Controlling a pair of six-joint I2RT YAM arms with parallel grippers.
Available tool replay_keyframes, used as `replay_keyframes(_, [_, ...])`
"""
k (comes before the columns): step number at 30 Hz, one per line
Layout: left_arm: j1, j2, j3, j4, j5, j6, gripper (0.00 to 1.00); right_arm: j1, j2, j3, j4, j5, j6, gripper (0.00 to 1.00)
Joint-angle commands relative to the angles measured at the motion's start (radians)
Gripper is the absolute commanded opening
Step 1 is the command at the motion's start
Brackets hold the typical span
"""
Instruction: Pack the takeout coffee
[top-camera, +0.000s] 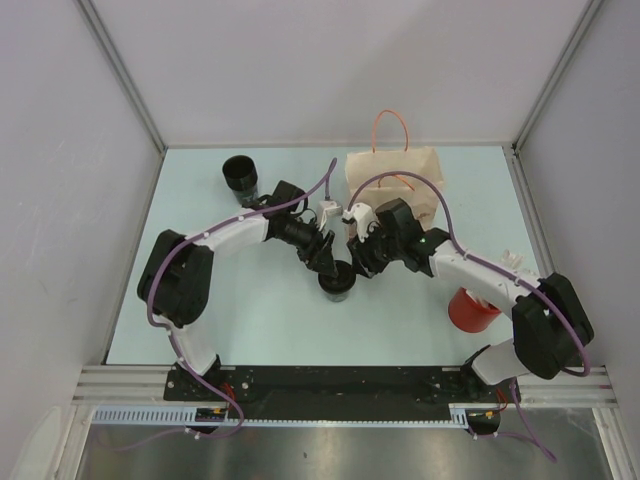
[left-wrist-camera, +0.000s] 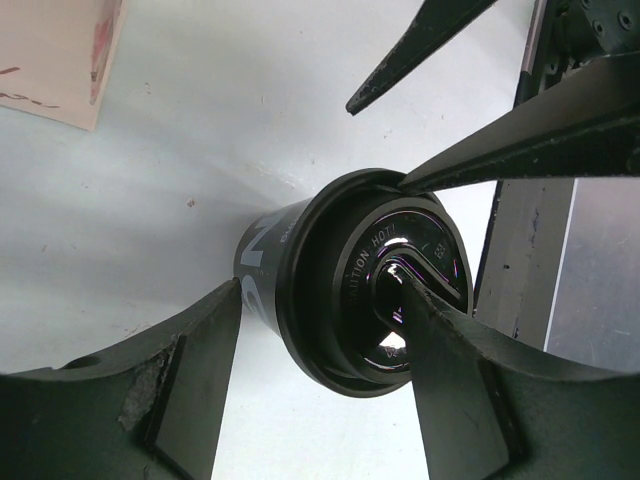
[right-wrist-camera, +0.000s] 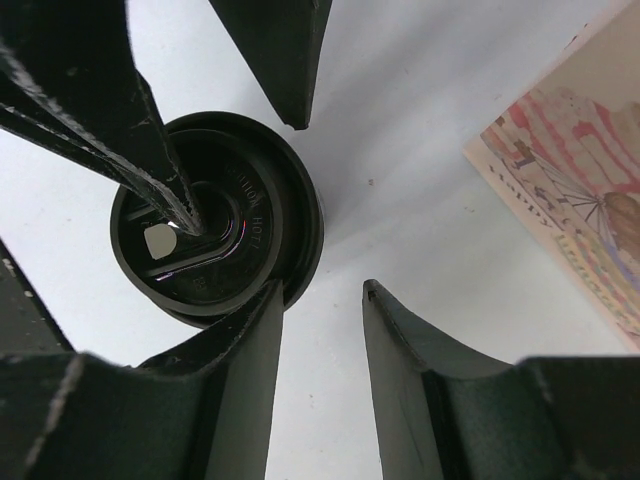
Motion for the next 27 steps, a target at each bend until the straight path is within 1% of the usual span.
replay_keyframes(1, [-0.004,-0.007,-0.027,-0.010,-0.160,0.068,0.68,0.069,0.024,-0.054,-0.118,0.105,-0.086,0.43])
replay_keyframes(13, [-0.002,-0.015,-0.037,-0.027,-0.191,0.086,0.68,0.114,0.090,-0.074,-0.158,0.213,-0.139,0.43])
replay_keyframes(19, [-0.002,-0.024,-0.050,-0.027,-0.206,0.101,0.67,0.111,0.118,-0.074,-0.171,0.222,-0.136,0.43])
replay_keyframes(21, [-0.002,-0.024,-0.051,-0.027,-0.206,0.101,0.66,0.099,0.113,-0.074,-0.181,0.186,-0.136,0.43])
replay_keyframes(27, [-0.002,-0.010,-0.059,-0.015,-0.203,0.101,0.65,0.030,0.012,-0.064,-0.170,0.034,-0.119,0.43])
